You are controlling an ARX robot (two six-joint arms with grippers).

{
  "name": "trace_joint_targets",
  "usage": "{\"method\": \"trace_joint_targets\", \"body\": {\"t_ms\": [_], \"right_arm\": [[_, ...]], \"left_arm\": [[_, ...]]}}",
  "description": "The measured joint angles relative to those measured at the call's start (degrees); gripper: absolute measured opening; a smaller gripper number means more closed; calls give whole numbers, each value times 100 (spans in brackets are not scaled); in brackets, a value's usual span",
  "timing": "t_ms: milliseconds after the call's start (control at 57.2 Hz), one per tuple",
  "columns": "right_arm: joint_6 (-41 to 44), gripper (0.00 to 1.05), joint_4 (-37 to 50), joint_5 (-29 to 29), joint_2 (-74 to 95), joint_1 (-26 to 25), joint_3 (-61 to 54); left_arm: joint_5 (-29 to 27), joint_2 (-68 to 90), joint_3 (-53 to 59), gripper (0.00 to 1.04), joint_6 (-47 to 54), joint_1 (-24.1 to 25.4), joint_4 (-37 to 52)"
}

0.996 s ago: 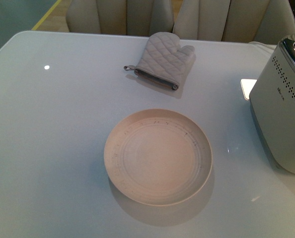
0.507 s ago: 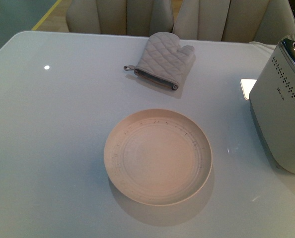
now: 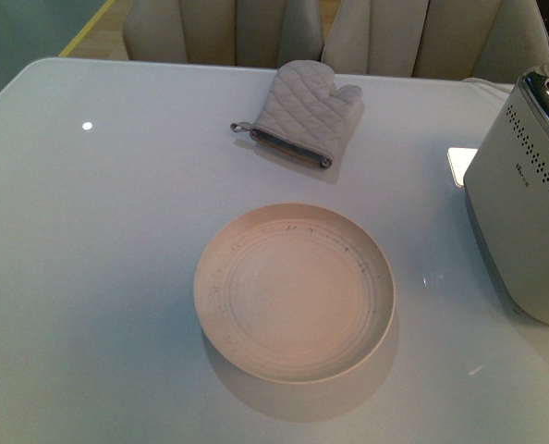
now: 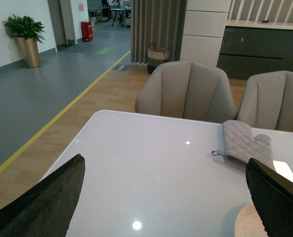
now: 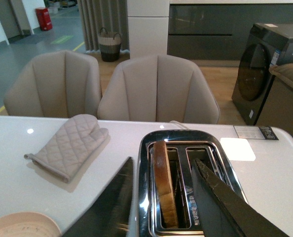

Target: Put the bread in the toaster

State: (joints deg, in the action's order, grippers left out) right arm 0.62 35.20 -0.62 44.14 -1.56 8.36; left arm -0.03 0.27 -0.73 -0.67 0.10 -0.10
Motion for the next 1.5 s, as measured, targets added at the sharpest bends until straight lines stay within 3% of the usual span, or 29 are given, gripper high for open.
{"method": "trace_joint_targets", "body": {"t_ms": [157, 1450, 1503], "right_arm": [[15, 2, -223, 63, -485, 122, -254], [-24, 2, -2511, 63, -3410, 136, -734], [-24, 2, -3121, 46, -3851, 136, -732]], "left_arm": [[2, 0, 0, 97, 0, 0, 0], [2, 0, 0, 97, 2, 0, 0], [2, 0, 0, 97, 2, 0, 0]]}}
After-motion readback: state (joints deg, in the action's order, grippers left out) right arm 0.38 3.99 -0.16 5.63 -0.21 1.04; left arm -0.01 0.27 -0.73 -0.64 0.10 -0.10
